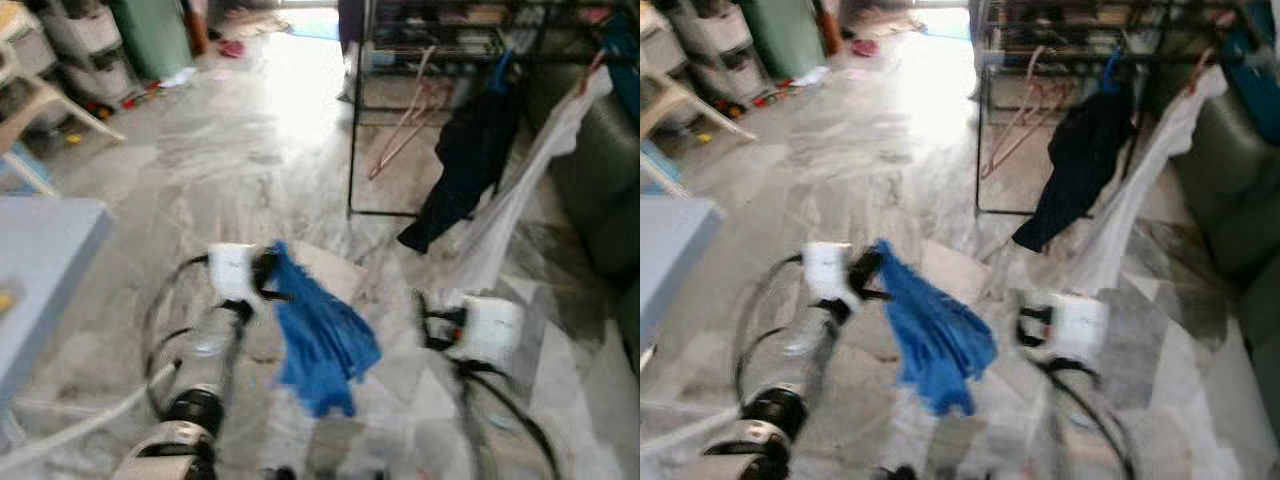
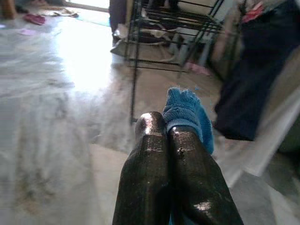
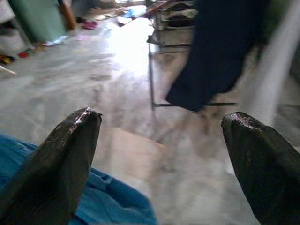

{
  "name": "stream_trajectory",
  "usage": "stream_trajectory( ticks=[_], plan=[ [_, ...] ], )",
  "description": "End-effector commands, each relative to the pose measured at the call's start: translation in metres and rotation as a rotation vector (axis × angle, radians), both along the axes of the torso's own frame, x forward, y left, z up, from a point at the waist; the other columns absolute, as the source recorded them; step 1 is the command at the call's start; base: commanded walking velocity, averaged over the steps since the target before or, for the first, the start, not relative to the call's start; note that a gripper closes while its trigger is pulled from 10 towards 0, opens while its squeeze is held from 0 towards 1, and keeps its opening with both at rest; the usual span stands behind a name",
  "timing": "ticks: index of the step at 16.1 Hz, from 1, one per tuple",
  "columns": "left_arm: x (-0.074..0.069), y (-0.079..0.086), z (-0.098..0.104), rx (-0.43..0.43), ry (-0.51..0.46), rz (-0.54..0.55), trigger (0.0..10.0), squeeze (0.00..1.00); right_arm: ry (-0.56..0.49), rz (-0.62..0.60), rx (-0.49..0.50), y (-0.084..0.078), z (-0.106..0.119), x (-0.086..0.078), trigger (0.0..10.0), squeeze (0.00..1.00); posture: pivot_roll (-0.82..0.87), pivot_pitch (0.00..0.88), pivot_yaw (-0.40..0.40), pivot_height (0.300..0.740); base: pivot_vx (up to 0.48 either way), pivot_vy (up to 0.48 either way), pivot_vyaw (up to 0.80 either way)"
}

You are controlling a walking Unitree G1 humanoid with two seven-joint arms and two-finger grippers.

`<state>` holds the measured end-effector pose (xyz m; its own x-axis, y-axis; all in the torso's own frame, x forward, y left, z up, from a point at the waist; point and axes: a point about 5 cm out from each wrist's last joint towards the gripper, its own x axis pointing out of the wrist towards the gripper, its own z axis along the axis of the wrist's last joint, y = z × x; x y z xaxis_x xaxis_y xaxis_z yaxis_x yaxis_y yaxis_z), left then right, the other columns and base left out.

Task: Hang hanger

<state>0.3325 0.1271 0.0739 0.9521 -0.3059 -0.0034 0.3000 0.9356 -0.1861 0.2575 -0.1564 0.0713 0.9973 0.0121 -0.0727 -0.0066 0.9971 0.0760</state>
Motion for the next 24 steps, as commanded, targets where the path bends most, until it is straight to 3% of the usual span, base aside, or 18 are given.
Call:
stream_trajectory(
  ticks=[1,2,7,11,14,24],
  plan=[
    [0.005,-0.009,0.012,-0.016,-0.041,-0.021,10.0,0.0,0.001,-0.033,-0.029,-0.01,0.003,-0.001,10.0,0.0,-0.28,0.141,0.075,0.74,0.311,0.364,0.0],
    [0.007,-0.011,0.015,-0.021,-0.047,-0.028,10.0,0.0,-0.008,-0.08,-0.096,-0.014,0.008,0.001,10.0,0.0,-0.29,0.142,0.077,0.74,0.311,0.368,0.0],
    [0.006,-0.013,0.012,-0.03,-0.027,-0.033,10.0,0.0,0.005,-0.185,-0.052,-0.029,0.013,0.003,10.0,0.0,-0.29,0.142,0.076,0.74,0.362,0.139,0.0],
    [0.004,-0.016,0.006,-0.033,0.02,-0.012,10.0,0.0,-0.001,-0.203,-0.055,-0.03,0.017,0.004,10.0,0.0,-0.28,0.147,0.074,0.74,0.165,0.0,0.0],
    [0.0,-0.018,0.01,-0.089,-0.021,-0.075,10.0,0.0,-0.006,-0.21,-0.036,-0.029,0.018,0.005,10.0,0.0,-0.28,0.144,0.075,0.74,0.0,0.0,0.0],
    [0.001,-0.022,0.013,-0.108,-0.02,-0.103,10.0,0.0,-0.017,-0.196,-0.05,-0.027,0.023,0.007,10.0,0.0,-0.28,0.139,0.075,0.74,0.382,0.0,-0.23]
  ],
)
